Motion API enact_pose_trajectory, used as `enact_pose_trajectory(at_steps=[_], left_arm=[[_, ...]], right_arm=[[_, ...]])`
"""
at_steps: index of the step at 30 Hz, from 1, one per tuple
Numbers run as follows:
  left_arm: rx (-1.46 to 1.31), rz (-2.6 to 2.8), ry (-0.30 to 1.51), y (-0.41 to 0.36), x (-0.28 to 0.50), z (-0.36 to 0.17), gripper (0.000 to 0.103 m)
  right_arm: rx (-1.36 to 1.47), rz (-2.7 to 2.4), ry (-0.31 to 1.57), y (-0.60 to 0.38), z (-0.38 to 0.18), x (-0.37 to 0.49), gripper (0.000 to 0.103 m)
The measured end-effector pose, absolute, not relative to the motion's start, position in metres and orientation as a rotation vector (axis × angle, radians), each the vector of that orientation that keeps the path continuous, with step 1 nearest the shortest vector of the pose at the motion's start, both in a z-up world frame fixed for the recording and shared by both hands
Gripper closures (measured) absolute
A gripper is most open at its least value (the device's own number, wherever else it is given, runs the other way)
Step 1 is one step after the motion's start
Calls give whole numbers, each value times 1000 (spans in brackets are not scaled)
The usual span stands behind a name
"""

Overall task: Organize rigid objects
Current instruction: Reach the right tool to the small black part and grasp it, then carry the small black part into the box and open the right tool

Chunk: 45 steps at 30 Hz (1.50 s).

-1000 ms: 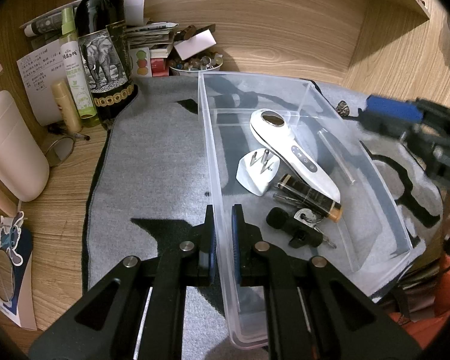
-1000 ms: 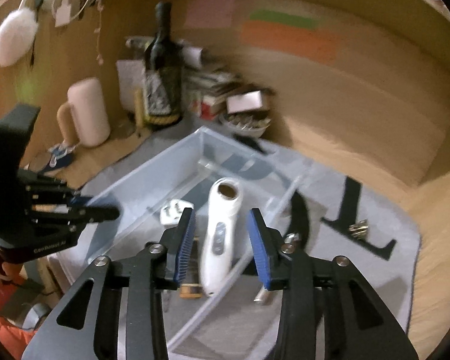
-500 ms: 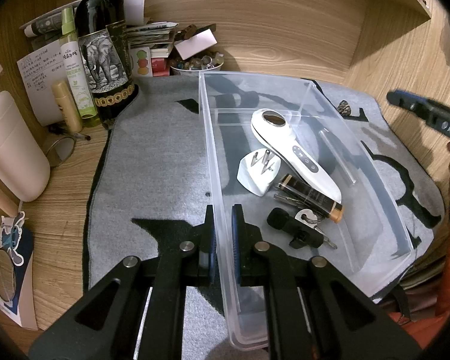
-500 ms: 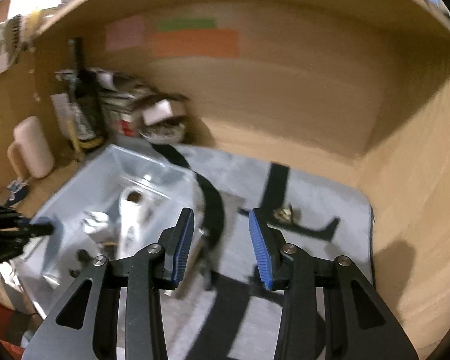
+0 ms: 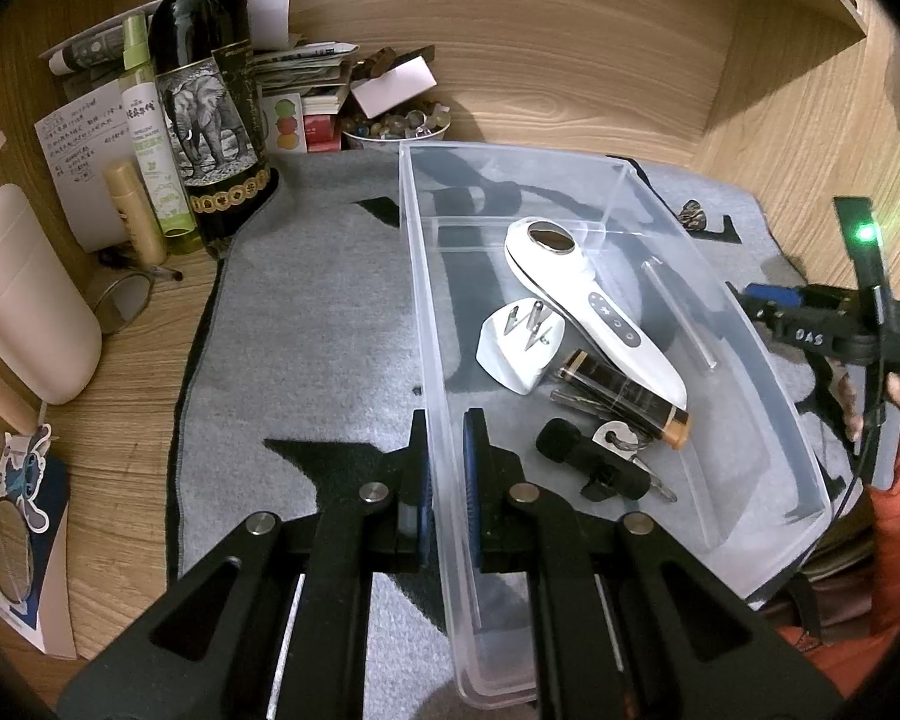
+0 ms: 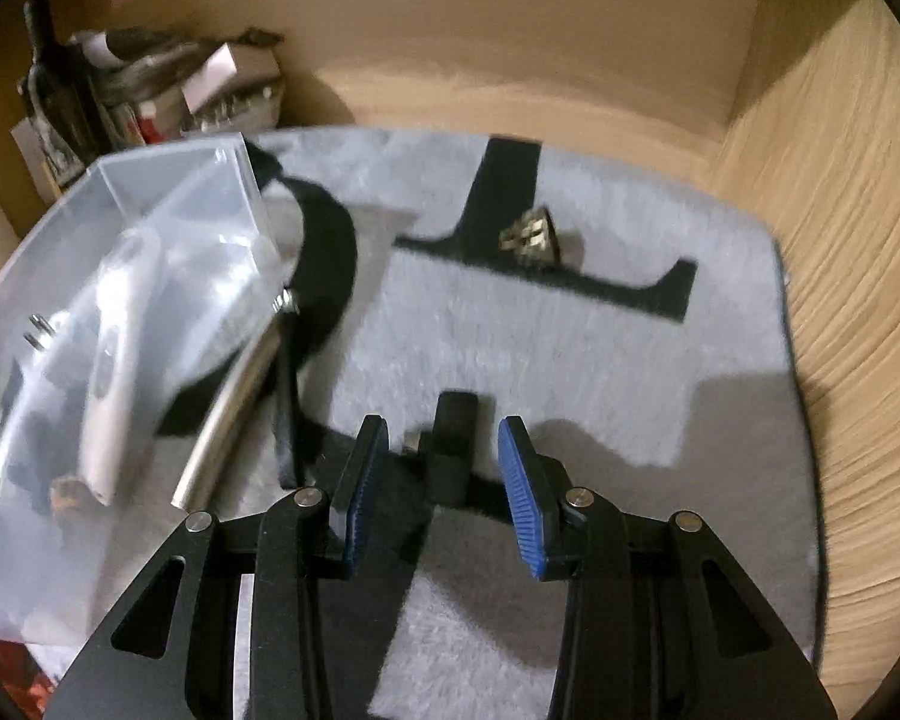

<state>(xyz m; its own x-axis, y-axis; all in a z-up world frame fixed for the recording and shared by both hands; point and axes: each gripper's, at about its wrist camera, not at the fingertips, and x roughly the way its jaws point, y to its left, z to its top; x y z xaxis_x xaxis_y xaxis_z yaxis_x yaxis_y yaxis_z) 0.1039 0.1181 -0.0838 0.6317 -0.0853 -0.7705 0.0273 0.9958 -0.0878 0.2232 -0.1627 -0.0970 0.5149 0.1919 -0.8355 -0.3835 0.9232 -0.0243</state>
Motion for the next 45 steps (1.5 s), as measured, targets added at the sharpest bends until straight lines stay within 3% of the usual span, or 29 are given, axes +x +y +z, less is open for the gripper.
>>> enact_pose_trajectory(at_steps=[5,8,35,45], left_arm=[[-69,-64,885,118,104,-84,94],[-70,-65,885,118,104,-84,94],[-68,-64,886,119,105,-84,94],[-66,-64,886,120,104,-85,94]], right_arm=[[-216,352,965,-163,-100,222,68],[-218,346,954,-163,-100,222,78],[-253,494,686,-106,-13,177,78],[-336,635,657,-56,-10,153,78]])
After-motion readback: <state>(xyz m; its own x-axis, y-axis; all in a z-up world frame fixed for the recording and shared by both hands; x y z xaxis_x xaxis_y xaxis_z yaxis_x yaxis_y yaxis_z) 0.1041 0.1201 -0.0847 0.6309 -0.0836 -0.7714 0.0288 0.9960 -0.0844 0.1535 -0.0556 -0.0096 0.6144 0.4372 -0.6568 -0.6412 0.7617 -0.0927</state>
